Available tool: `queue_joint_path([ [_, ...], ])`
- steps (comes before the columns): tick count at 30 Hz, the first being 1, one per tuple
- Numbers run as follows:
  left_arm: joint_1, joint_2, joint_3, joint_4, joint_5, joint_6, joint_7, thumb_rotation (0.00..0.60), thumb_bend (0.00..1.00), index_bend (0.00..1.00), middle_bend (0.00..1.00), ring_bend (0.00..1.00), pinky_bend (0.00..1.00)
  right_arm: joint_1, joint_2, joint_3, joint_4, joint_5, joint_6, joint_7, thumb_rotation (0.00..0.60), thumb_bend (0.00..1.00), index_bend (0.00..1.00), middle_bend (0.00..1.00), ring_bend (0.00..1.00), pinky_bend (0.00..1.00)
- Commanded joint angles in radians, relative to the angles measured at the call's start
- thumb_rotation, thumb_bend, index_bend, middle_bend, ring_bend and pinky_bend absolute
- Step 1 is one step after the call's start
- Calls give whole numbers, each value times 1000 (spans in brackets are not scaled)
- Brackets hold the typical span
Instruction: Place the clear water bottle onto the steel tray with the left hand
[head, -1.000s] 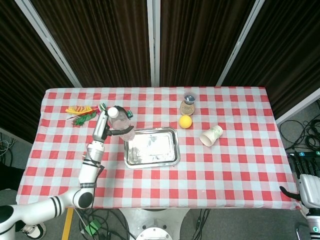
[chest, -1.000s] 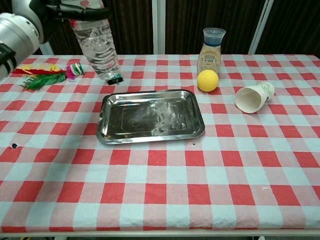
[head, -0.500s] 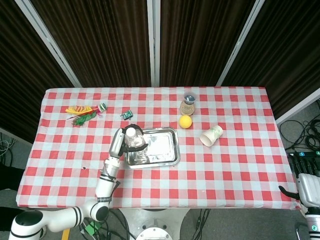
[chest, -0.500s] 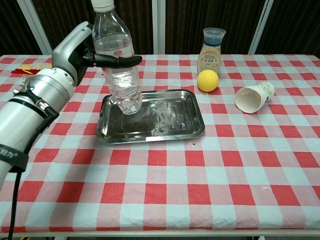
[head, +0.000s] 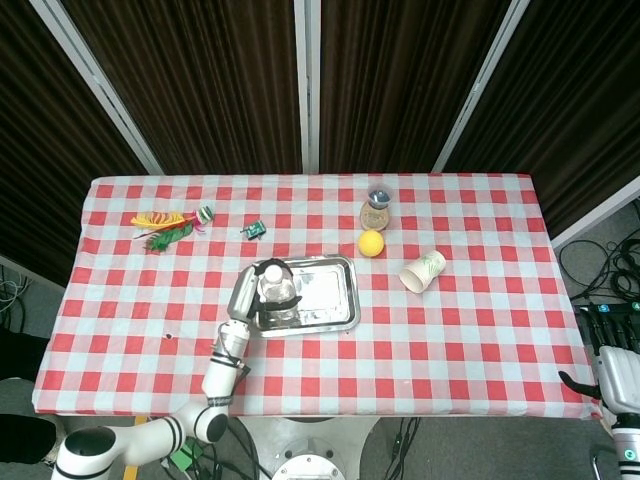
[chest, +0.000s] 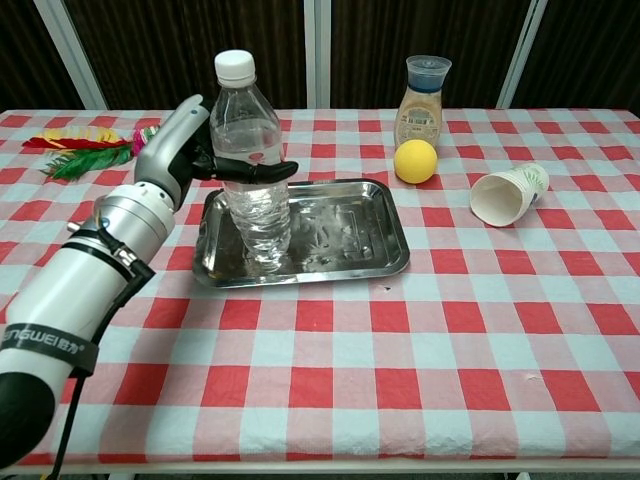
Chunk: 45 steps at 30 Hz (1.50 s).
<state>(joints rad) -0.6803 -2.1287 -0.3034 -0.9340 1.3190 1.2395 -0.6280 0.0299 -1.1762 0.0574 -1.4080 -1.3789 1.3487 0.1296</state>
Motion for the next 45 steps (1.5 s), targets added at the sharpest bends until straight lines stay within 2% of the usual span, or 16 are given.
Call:
queue_joint_path([
  [1,-11,-37,-13,68,-1,-14,-38,600,190,611,647,522,536,1,1,0,0,1,-2,1,600,89,0,44,0,0],
  [7,-18,-49,-21,102,16,-4,-76,600,150,553,597,489,509,1,3,0,-2,6,-8,4,600,89,0,44,0,0],
  [10,-22,-46,-16,102,34,7,-89,600,72,441,529,437,467,2,3,1,-2,9,-10,2,600,89,0,43,0,0],
  [12,-23,-43,-16,96,43,15,-99,600,17,322,445,357,401,1,3,2,-2,11,-9,0,600,89,0,43,0,0],
  [16,-27,-32,-24,79,49,18,-108,600,0,214,318,256,315,1,2,2,-3,11,-7,-2,600,88,0,42,0,0],
  [22,-33,17,-50,-7,62,46,-84,600,0,185,279,228,279,0,1,1,-1,11,-7,-4,600,88,0,42,0,0],
  [26,-36,118,-102,-180,60,61,-18,600,0,184,279,218,272,1,2,2,-2,14,-11,-3,600,89,0,42,0,0],
  [30,-30,234,-166,-411,2,23,82,600,0,183,278,208,269,2,0,1,-1,12,-10,-10,600,88,0,42,0,0],
  [34,-46,332,-239,-567,-58,-17,197,600,0,183,278,208,269,-2,-3,-3,2,5,1,-18,600,89,0,42,0,0],
  [38,-54,405,-290,-620,-99,-27,279,600,0,183,278,208,269,-6,-2,-2,4,7,6,-12,600,88,0,42,0,0],
  [41,-46,467,-305,-608,-126,-31,349,600,2,183,278,208,271,-6,-2,-3,4,3,7,-9,600,89,0,42,0,0],
  [43,-32,513,-293,-585,-141,-46,398,600,49,193,281,208,273,-7,-1,-5,5,0,6,-9,600,89,0,42,0,0],
  [45,-8,576,-253,-548,-149,-71,478,600,141,231,285,208,274,-7,-2,-6,6,-2,8,-9,600,89,0,42,0,0],
])
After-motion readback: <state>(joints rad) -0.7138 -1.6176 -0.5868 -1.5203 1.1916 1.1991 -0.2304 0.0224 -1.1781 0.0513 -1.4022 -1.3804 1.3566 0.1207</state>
